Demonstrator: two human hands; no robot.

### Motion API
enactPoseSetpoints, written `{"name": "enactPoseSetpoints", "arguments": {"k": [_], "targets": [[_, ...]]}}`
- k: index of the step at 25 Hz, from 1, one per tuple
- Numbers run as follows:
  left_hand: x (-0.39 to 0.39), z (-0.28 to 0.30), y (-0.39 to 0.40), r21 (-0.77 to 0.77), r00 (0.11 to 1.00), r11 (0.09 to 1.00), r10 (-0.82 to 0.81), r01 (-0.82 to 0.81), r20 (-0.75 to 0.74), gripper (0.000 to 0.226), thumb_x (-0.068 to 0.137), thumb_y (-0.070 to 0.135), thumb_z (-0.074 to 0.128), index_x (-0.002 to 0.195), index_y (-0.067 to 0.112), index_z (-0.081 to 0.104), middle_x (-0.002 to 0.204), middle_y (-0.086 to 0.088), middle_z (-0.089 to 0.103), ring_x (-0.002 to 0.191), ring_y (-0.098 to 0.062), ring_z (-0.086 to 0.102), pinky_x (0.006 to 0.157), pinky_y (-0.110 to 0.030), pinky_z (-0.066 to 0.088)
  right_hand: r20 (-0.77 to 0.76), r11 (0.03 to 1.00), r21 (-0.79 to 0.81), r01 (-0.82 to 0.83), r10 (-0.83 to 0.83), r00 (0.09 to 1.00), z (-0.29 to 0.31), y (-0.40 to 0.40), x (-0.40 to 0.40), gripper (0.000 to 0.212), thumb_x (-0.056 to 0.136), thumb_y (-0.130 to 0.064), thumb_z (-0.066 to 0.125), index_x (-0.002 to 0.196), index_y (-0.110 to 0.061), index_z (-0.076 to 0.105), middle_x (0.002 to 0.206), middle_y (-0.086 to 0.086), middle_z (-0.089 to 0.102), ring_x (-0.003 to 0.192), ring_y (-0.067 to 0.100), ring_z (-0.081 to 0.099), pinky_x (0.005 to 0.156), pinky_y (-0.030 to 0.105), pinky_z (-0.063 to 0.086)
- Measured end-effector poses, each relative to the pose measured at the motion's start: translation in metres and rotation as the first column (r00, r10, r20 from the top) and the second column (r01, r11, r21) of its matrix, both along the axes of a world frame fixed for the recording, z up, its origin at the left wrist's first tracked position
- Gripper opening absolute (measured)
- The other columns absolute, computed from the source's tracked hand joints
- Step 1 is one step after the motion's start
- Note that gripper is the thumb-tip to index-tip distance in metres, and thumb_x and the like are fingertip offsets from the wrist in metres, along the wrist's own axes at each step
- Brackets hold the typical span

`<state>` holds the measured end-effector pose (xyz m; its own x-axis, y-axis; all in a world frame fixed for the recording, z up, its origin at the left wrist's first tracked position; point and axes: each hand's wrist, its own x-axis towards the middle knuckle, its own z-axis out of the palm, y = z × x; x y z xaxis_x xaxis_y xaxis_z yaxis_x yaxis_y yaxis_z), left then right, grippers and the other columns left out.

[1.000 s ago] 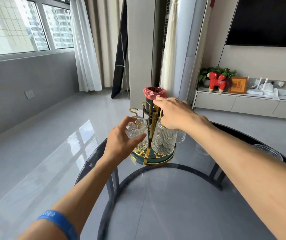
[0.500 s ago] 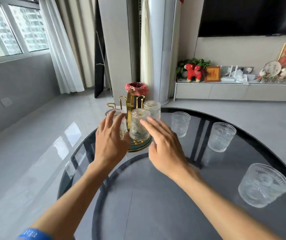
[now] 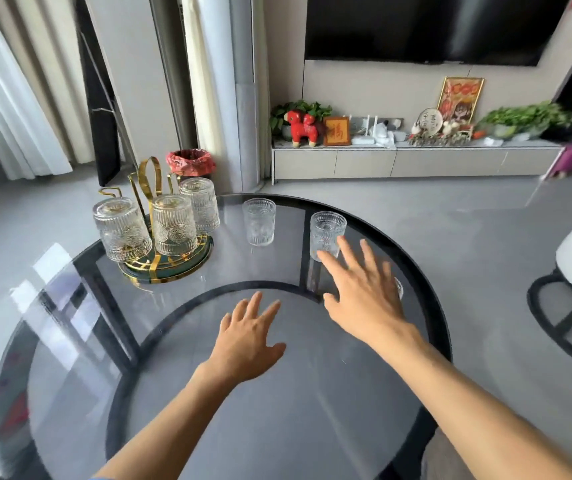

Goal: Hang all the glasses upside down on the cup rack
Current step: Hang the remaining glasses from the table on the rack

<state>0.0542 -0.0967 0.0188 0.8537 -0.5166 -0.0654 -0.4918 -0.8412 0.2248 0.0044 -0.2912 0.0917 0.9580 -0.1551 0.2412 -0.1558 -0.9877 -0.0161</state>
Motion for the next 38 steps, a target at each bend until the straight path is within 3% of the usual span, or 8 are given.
{"name": "enactPoseSetpoints", "arguments": {"k": [3,9,12,16,22,28,32,38], "targets": [[0.0,-0.004,0.003,0.11,0.997,0.992,-0.052,0.059,-0.064,0.064,0.095,0.061,0.035,0.153,0.04,0.018,0.166,-0.003,0.008,0.152,-0.029,0.006,0.121,-0.051,0.011,-0.3,0.955,0.05,0.293,-0.265,0.916,0.006,-0.029,-0.004,0.095,0.069,-0.066,0.062,0.147,-0.034,0.017,0.157,0.011,0.018,0.131,0.046,0.035,0.092,0.049,0.038],[-0.008,-0.013,0.016,0.08,0.997,0.994,-0.065,0.068,-0.042,0.065,0.096,0.064,0.023,0.154,0.039,0.01,0.166,-0.001,0.0,0.153,-0.027,-0.003,0.121,-0.047,0.0,-0.304,0.943,0.264,0.203,-0.119,0.945,0.004,-0.01,-0.005,0.069,0.072,-0.03,0.059,0.137,-0.031,0.034,0.131,0.003,0.039,0.109,0.038,0.045,0.073,0.036,0.04],[-0.005,-0.008,0.014,-0.033,0.998,0.998,-0.045,0.044,-0.044,0.069,0.09,0.062,0.046,0.151,0.034,0.029,0.164,0.0,0.022,0.151,-0.024,0.017,0.12,-0.042,0.018,-0.278,0.935,0.342,0.095,0.004,0.961,0.004,0.017,-0.004,0.072,0.066,-0.036,0.066,0.133,-0.036,0.039,0.128,-0.002,0.043,0.107,0.033,0.049,0.074,0.034,0.039],[-0.001,0.009,0.042,-0.429,0.908,0.889,-0.034,-0.164,-0.418,0.091,0.072,0.056,0.074,0.149,0.033,0.031,0.149,0.005,0.047,0.137,-0.016,0.043,0.108,-0.028,0.034,-0.219,0.873,0.487,0.016,0.104,0.97,0.01,0.063,0.009,0.067,0.053,-0.054,0.073,0.115,-0.04,0.051,0.112,-0.008,0.055,0.098,0.022,0.059,0.074,0.033,0.047],[-0.009,0.02,0.105,-0.777,0.802,0.485,-0.224,-0.402,-0.554,0.06,0.069,0.036,0.087,0.123,0.034,0.06,0.12,0.003,0.072,0.11,-0.016,0.068,0.088,-0.029,0.055,-0.224,0.258,0.947,0.19,0.108,0.969,0.011,0.105,0.022,0.065,0.047,-0.065,0.075,0.094,-0.021,0.069,0.084,0.003,0.075,0.057,0.017,0.067,0.037,0.022,0.038],[0.018,0.061,0.139,-0.873,0.872,0.06,-0.047,-0.484,-0.487,0.052,0.071,0.033,0.08,0.121,0.03,0.065,0.115,-0.003,0.074,0.105,-0.022,0.07,0.083,-0.039,0.057,-0.127,-0.067,0.987,0.147,0.245,0.961,0.032,0.156,0.064,0.055,0.063,-0.063,0.073,0.105,-0.028,0.07,0.105,0.003,0.073,0.083,0.026,0.073,0.045,0.028,0.049],[0.053,0.112,0.162,-0.918,0.908,-0.019,0.137,-0.396,-0.395,0.047,0.069,0.039,0.077,0.114,0.03,0.069,0.098,0.004,0.077,0.086,-0.008,0.073,0.059,-0.021,0.053,-0.1,0.071,0.994,0.083,0.29,0.952,0.067,0.168,0.105,0.058,0.076,-0.076,0.05,0.106,-0.027,0.063,0.106,0.006,0.068,0.08,0.026,0.071,0.049,0.03,0.054],[0.137,0.182,0.211,-0.973,0.873,-0.006,0.44,-0.231,-0.21,0.037,0.068,0.043,0.083,0.101,0.04,0.066,0.096,0.001,0.072,0.078,-0.005,0.069,0.057,-0.021,0.051,0.285,0.701,0.572,-0.427,0.318,0.904,0.11,0.193,0.208,0.043,0.092,-0.047,0.045,0.13,-0.028,0.05,0.136,-0.005,0.053,0.111,0.018,0.053,0.082,0.034,0.041]]}}
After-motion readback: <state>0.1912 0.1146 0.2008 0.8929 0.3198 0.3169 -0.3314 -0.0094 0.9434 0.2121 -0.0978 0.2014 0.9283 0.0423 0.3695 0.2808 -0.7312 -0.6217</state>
